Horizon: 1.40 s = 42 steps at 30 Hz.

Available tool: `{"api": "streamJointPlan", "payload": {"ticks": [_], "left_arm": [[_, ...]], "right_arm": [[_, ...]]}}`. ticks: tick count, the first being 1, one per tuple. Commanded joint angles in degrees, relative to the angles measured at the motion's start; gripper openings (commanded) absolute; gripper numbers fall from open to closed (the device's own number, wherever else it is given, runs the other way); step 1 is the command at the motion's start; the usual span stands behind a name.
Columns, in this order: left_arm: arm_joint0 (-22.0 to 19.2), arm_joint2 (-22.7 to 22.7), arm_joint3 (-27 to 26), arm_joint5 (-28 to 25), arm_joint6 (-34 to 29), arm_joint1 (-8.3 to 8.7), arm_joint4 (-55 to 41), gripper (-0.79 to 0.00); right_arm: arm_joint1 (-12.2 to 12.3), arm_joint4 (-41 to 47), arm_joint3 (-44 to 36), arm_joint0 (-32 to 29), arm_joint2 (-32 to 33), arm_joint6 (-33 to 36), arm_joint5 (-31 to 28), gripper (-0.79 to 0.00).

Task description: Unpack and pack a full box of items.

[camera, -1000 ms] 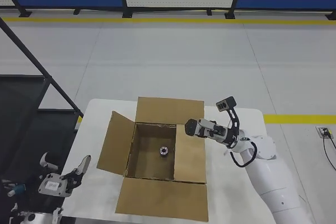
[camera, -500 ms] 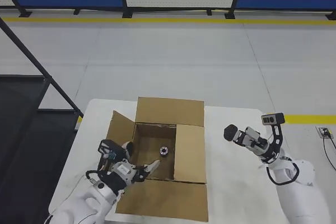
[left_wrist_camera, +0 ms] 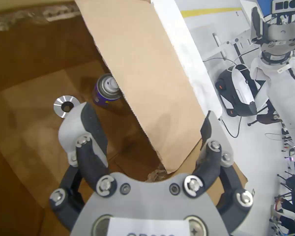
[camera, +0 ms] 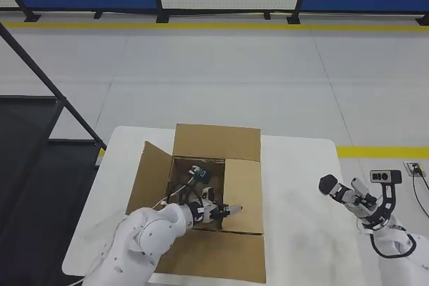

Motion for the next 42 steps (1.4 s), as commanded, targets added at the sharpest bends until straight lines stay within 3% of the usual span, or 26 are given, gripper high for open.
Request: {"api": "streamJointPlan", "payload": {"ticks": [1, 6, 12, 16, 20, 26, 30, 42], "left_arm": [[-0.73, 0.71, 1.45, -0.18, -0.46, -0.27, -1.79, 0.0], [-1.77, 2.26, 2.97, -1.83, 0.54, -0.98, -5.91, 0.0], [-0.52, 1.71, -0.83, -3.56, 2.95, -1.0, -7.27, 0.0], [0.83, 2.33, -4.74, -4.23, 5.64, -0.99, -4.24, 0.0], [0.83, 6.03, -6.14, -4.16, 10.58, -1.67, 1.2, 0.0], [-1.23, 12.09, -3.74, -4.86, 18.71, -3.52, 5.25, 0.0], [-3.82, 15.61, -0.2, -4.93, 20.01, -4.91, 6.09, 0.0], [-3.62, 15.59, 0.13, -5.76, 19.26, -5.02, 4.23, 0.0]], "right_arm": [[0.18, 0.23, 0.33, 0.11, 0.21, 0.3, 0.05, 0.0], [0.58, 0.58, 0.78, 0.27, 0.21, 0.32, 0.07, 0.0], [1.09, 0.86, 0.7, 0.16, 0.39, 0.33, 0.07, 0.0], [1.35, 1.97, 0.79, -0.27, 1.06, -0.87, -1.12, 0.0], [1.54, 4.62, 0.95, -1.67, 2.49, -2.51, -2.77, 0.0], [2.15, 6.24, -0.28, -5.32, 5.67, -3.65, -3.91, 0.0], [2.33, 7.02, -0.54, -7.02, 7.0, -4.68, -4.93, 0.0], [2.32, 6.97, -0.8, -7.12, 6.96, -5.59, -4.37, 0.0]]}}
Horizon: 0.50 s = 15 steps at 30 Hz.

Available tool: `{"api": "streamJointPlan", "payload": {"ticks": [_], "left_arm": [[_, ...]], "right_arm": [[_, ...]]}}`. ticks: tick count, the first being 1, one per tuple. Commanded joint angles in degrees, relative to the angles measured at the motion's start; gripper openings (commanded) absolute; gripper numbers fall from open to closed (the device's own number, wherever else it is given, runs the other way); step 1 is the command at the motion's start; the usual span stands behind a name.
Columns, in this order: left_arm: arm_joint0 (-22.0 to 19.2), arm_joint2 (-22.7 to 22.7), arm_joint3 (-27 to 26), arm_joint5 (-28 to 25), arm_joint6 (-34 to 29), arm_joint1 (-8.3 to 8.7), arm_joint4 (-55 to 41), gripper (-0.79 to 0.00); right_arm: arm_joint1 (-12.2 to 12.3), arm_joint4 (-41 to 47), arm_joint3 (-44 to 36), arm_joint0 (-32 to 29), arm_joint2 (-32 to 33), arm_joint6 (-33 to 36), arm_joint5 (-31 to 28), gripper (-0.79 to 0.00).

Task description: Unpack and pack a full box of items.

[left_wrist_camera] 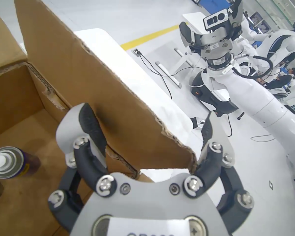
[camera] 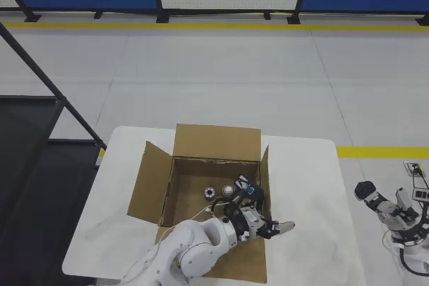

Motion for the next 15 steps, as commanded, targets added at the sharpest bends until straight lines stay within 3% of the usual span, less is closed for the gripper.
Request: {"api": "streamJointPlan", "payload": {"ticks": [1, 7, 15], "left_arm": [[-0.56, -0.13, 0.64, -0.69, -0.95, -0.18, -1.32, 0.0], [-4.99, 4.9, 3.53, 2.79, -3.71, -2.31, 3.31, 0.0], [-12.26, 11.22, 13.49, 5.5, -7.74, -6.88, 0.33, 0.0]], "right_arm": [[-0.01, -0.15, -0.83, -0.18, -0.08, -2.15, 1.27, 0.0], [0.07, 0.08, -3.03, -1.47, 0.4, -5.65, 1.96, 0.0], [0.35, 1.31, -3.33, -3.04, 1.91, -6.55, 1.53, 0.0]]}}
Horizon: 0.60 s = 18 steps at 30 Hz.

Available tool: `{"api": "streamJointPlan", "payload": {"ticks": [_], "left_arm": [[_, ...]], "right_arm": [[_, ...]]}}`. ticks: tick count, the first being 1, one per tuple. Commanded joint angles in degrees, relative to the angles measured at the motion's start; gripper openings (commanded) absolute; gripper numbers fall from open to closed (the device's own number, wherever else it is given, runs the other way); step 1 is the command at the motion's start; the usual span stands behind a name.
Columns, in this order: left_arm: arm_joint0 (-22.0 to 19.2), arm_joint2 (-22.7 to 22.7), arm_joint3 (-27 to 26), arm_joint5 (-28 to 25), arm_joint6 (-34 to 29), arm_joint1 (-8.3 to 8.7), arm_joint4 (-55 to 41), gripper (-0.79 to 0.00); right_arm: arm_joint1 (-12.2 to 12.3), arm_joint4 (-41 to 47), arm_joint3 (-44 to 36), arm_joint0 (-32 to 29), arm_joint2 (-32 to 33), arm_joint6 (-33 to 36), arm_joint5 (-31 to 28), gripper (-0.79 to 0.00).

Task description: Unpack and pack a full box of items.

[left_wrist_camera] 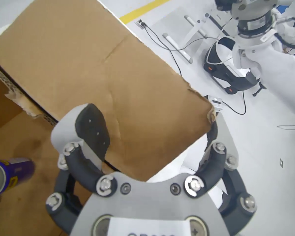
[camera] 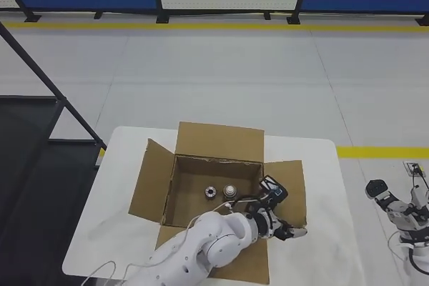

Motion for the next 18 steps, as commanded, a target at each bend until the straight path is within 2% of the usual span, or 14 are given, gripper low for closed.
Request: {"api": "streamJointPlan", "payload": {"ticks": [1, 5, 9, 18], "left_arm": [[-1.37, 1.02, 2.24, 0.54, -0.61, -1.02, -0.92, 0.0], [-3.2, 2.42, 5.59, 0.98, -0.44, -2.81, -1.8, 0.0], [-3.71, 2.63, 7.01, 1.28, -0.08, -3.76, -1.43, 0.0], [-0.88, -0.67, 4.8, 1.01, 0.23, -3.32, 0.42, 0.0]], "right_arm": [[0.02, 0.4, 0.15, -0.18, 0.12, -0.1, -0.11, 0.0], [-0.01, 1.17, 0.03, -0.71, -0.1, -0.04, -0.61, 0.0], [-0.11, 1.34, -0.59, -1.16, -0.77, -0.37, -1.23, 0.0], [-0.18, 0.46, -1.94, -0.73, -2.55, -1.24, -0.92, 0.0]]}}
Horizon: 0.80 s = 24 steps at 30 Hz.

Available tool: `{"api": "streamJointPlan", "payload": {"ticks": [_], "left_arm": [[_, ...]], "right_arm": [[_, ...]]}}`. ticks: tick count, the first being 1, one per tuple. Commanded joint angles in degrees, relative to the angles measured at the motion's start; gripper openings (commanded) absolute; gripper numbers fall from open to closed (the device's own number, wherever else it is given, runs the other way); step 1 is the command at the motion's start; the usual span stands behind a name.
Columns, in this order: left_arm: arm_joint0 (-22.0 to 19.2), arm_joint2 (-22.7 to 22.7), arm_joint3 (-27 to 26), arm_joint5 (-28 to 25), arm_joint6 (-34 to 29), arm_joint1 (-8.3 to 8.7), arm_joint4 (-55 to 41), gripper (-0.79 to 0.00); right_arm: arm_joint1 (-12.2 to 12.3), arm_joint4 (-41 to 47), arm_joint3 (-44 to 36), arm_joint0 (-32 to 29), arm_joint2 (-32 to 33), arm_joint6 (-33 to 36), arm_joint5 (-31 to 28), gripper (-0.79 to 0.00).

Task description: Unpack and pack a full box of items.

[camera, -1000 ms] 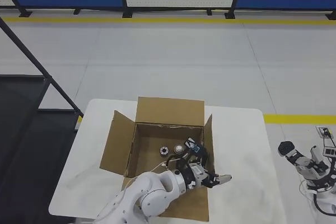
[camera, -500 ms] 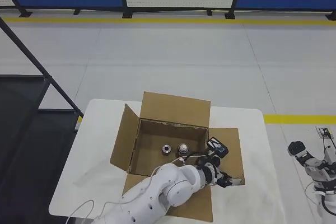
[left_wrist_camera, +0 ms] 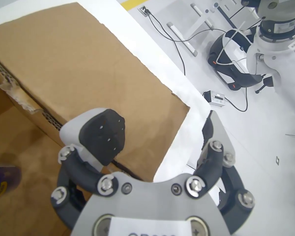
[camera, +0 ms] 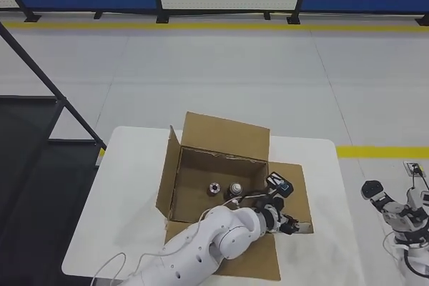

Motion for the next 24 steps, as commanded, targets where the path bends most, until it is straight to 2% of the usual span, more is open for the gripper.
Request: {"api": "streamJointPlan", "payload": {"ticks": [1, 8, 19, 24], "left_arm": [[1.09, -0.85, -0.94, -0.07, 0.06, 0.31, 0.68, 0.0], [6.21, -5.21, -6.17, -0.85, 0.64, 2.04, 3.8, 0.0], [16.43, -14.08, -17.92, -4.3, 2.07, 5.13, 6.61, 0.0], [22.67, -19.29, -25.69, -6.93, 4.22, 6.71, 7.88, 0.0]], "right_arm": [[0.02, -0.24, -0.12, 0.16, -0.22, -0.12, 0.12, 0.0], [0.16, -1.1, -0.36, 1.15, -0.95, -0.37, 0.67, 0.0], [0.35, -2.4, -1.61, 2.5, -2.37, -0.55, 1.34, 0.0], [0.62, -2.42, -3.72, 3.0, -4.31, 4.48, 5.18, 0.0]]}}
